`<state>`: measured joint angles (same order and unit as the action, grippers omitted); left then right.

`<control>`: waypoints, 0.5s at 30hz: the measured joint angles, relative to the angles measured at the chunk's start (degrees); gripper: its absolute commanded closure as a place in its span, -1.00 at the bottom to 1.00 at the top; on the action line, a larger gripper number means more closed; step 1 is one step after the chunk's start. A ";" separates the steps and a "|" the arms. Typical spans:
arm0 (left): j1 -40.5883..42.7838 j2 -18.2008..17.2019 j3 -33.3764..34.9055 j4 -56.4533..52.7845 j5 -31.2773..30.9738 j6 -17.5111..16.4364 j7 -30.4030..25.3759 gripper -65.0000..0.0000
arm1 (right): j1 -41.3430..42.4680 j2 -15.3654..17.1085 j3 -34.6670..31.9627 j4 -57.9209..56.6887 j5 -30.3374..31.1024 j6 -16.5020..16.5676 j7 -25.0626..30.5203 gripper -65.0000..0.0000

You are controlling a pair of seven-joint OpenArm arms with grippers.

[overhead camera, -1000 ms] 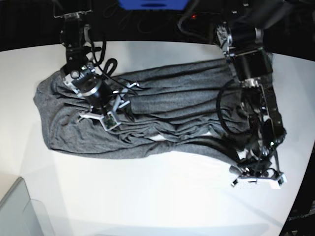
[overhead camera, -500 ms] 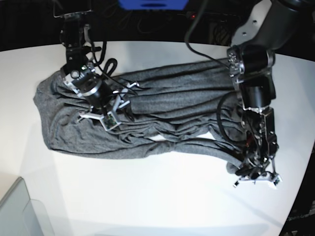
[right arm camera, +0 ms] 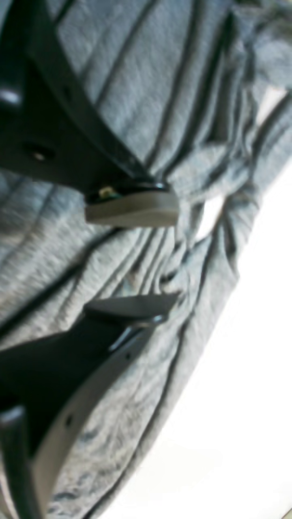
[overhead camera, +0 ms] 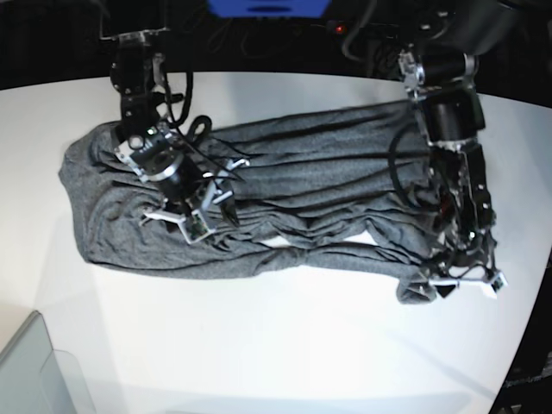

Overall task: Layout the t-shirt on the table in an organized manner, then fold the t-shirt properly
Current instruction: 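Drag the held fabric with the left gripper outward, spreading the shirt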

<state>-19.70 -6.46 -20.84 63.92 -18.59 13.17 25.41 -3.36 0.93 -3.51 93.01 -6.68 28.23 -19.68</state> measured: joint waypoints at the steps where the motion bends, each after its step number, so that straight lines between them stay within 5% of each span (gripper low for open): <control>1: 1.95 -1.14 0.04 0.31 -0.52 0.02 0.28 -0.31 | 0.37 0.02 -0.09 -1.03 0.24 0.02 0.20 0.14; 6: 9.62 -3.30 -0.44 5.88 -0.02 0.59 -0.11 -0.31 | 3.06 0.02 -0.02 -8.13 -0.26 0.04 -0.68 0.06; 15: 20.55 2.47 0.26 26.29 -0.31 0.24 -0.11 -0.31 | 17.53 2.93 -0.02 -22.91 -0.20 -0.48 0.28 -0.10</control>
<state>0.84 -3.99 -20.58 90.21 -18.90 13.41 25.30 14.17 3.86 -3.53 70.11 -6.87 27.75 -19.40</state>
